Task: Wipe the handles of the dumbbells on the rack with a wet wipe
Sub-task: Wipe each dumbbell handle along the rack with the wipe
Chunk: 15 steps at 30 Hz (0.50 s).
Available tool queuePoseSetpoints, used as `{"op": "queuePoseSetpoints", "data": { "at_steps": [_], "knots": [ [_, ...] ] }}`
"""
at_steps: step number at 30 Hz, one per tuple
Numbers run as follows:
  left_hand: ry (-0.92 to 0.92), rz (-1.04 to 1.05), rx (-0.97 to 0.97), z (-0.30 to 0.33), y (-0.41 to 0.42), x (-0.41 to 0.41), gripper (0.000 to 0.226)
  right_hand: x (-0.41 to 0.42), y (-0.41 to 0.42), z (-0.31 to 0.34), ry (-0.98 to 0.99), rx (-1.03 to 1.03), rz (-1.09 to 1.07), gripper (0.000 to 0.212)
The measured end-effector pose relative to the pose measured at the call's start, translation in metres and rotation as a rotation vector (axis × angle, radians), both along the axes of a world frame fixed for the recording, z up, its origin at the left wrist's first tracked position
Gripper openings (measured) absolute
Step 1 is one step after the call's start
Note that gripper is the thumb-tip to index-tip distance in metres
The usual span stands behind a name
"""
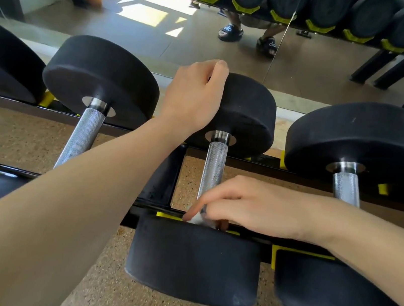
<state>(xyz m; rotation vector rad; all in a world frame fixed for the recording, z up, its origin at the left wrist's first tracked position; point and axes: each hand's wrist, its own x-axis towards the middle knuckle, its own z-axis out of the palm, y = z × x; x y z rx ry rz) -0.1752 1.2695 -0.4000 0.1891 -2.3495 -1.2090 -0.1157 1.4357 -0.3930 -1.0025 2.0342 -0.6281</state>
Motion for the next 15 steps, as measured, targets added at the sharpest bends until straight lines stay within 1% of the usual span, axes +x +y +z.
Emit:
{"op": "queuePoseSetpoints", "data": {
  "at_steps": [3,6,7,10,11,12,13,15],
  "knots": [
    [-0.001,-0.003,0.003,0.001,0.0,0.001,0.053,-0.001,0.007,-0.004,0.101,-0.035,0.051,0.037],
    [-0.004,-0.007,0.005,0.001,-0.001,0.0,0.053,0.0,0.016,-0.007,0.132,-0.075,0.006,0.028],
    [-0.004,-0.006,0.003,0.001,0.0,0.001,0.054,-0.001,0.02,-0.01,0.159,-0.051,-0.006,0.026],
    [0.003,-0.008,0.009,0.0,0.0,0.001,0.055,-0.007,0.027,-0.021,0.331,0.129,-0.008,0.029],
    [0.002,-0.01,0.012,0.0,0.0,0.0,0.055,-0.011,0.028,-0.021,0.359,0.14,-0.072,0.026],
    [0.003,-0.013,0.013,-0.001,-0.001,0.0,0.054,-0.015,0.028,-0.017,0.362,0.099,-0.184,0.021],
    [0.006,-0.015,0.011,-0.001,-0.001,-0.001,0.052,-0.019,0.026,-0.011,0.357,0.013,-0.322,0.018],
    [0.014,-0.017,0.011,0.0,-0.001,0.0,0.045,-0.024,0.016,0.0,0.375,-0.243,-0.539,0.018]
  ]
}}
